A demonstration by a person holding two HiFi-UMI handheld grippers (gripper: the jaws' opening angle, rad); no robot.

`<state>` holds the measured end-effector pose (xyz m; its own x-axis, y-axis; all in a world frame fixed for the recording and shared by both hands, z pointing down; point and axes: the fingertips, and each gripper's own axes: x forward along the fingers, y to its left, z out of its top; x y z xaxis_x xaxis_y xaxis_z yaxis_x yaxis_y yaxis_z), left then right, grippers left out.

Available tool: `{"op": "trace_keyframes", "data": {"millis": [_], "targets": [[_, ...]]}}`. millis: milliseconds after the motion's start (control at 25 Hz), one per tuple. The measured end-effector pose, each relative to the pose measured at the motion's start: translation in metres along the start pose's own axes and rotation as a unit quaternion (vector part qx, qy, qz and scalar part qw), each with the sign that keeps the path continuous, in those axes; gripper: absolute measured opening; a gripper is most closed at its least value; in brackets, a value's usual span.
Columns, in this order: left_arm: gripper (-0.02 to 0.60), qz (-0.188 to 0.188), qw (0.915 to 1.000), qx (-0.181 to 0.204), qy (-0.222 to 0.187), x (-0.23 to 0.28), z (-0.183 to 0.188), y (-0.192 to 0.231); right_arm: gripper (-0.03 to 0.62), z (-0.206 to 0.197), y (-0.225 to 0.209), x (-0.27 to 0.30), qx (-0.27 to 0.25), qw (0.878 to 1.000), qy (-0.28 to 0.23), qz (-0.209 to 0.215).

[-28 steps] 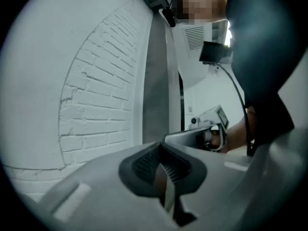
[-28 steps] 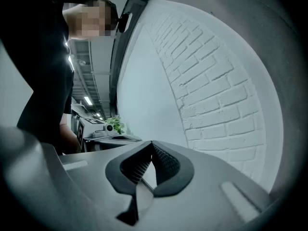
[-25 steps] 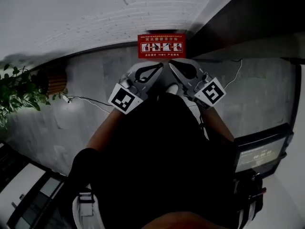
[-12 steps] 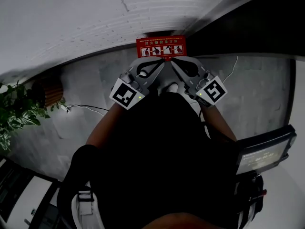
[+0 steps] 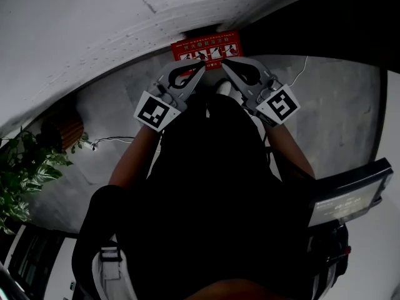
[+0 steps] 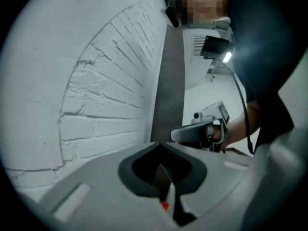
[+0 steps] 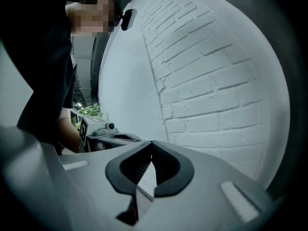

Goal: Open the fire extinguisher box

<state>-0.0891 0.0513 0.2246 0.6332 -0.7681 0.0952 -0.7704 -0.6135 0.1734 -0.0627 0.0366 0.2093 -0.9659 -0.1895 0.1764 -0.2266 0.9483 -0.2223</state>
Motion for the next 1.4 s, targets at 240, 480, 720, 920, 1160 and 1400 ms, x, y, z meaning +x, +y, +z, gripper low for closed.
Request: {"op": "trace_keyframes", "data": {"millis": [240, 480, 720, 920, 1160, 1400], "targets": [[0.002, 0.024, 0.9990, -0.020, 0.031, 0.032, -0.058, 0.011, 0.006, -0.056, -0.040, -0.001, 0.059, 0.998, 0.022, 0.004], [0.002, 0.028, 0.9949, -0.051, 0.083, 0.054, -0.139, 0.014, 0.008, -0.146, -0.094, 0.004, 0.165, 0.985, -0.018, -0.048], [0.002, 0.022, 0.9901, -0.065, 0.122, 0.074, -0.224, 0.009, 0.009, -0.278, -0.123, 0.000, 0.325, 0.940, -0.030, -0.100], [0.002, 0.041, 0.9864, -0.078, 0.139, 0.086, -0.290, 0.014, 0.050, -0.389, -0.130, -0.006, 0.441, 0.884, -0.017, -0.154], [0.002, 0.031, 0.9761, -0.085, 0.198, 0.096, -0.365, 0.001, 0.086, -0.480, -0.129, -0.015, 0.517, 0.833, -0.008, -0.198], [0.002, 0.033, 0.9699, -0.099, 0.220, 0.099, -0.398, -0.006, 0.123, -0.516, -0.132, -0.004, 0.545, 0.813, -0.006, -0.205]]}}
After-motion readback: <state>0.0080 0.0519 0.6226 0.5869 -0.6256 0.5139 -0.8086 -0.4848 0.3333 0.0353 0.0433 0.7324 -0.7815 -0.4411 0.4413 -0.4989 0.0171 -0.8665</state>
